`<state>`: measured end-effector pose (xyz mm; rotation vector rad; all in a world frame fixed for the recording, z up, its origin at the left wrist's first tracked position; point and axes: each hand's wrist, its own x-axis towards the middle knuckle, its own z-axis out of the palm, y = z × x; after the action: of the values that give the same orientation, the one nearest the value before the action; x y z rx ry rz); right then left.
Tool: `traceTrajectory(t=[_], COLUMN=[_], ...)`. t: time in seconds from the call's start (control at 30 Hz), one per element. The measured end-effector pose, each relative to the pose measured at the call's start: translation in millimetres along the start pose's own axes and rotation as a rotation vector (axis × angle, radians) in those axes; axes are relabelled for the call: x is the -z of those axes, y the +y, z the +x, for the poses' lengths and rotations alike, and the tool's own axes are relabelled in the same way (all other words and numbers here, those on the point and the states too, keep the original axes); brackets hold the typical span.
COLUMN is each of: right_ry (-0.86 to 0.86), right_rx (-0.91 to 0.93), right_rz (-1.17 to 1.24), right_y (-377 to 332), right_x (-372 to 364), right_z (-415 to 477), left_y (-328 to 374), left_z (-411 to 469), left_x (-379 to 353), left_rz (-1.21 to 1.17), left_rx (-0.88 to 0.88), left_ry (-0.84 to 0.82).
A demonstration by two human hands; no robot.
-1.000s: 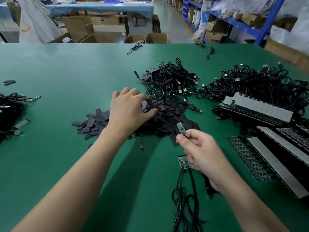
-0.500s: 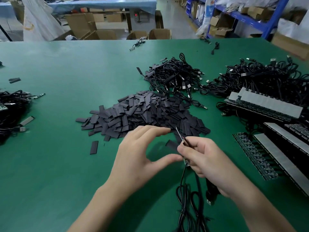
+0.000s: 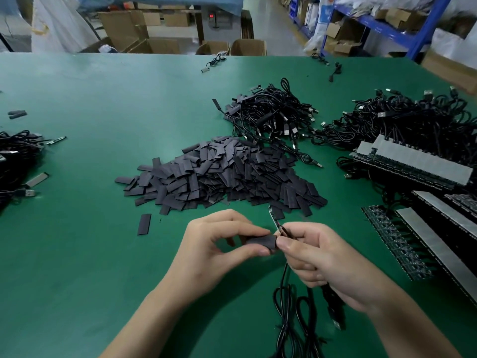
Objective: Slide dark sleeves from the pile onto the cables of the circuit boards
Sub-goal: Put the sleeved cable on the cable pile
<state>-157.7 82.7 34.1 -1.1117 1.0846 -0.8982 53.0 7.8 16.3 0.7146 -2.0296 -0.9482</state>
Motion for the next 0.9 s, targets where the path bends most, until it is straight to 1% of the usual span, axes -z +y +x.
traceTrajectory(t=[0.07,0.13,0.23,0.37,0.57,0.9], right_ry=[0.015,0.068,0.185,0.238,0.238,0.186], right_rx=[-0.007,0.010,0.062,0.125,0.168,0.190], right_rz=[0.011,0.006,-0.072,-0.186,-0.399,-0.456], right_y=[0.7,-0.2,-2.3,-3.6,-1.8,-2.3], right_x=[0.9,1.1,0.5,-2.6,-1.3,-0.6], right_z=[0.0,0.5,0.2,-2.4,-3.3,-3.9], left_y=[-0.9,-2.6,-5.4,-9.0,-11.7,-12.7], left_z=[-0.5,-0.3,0.1,0.2,1.2,0.0], left_x=[-2.7,-4.7,-3.4,-0.4,0.6,1.1], left_rz=[-0.020,-0.048,-0.065,-0.040,-0.022,-0.032], left_rx=[0.007,0.018,0.037,0.029,0.022,0.007], left_ry=[0.015,0.032,0.081,0.135,0.170,0.134])
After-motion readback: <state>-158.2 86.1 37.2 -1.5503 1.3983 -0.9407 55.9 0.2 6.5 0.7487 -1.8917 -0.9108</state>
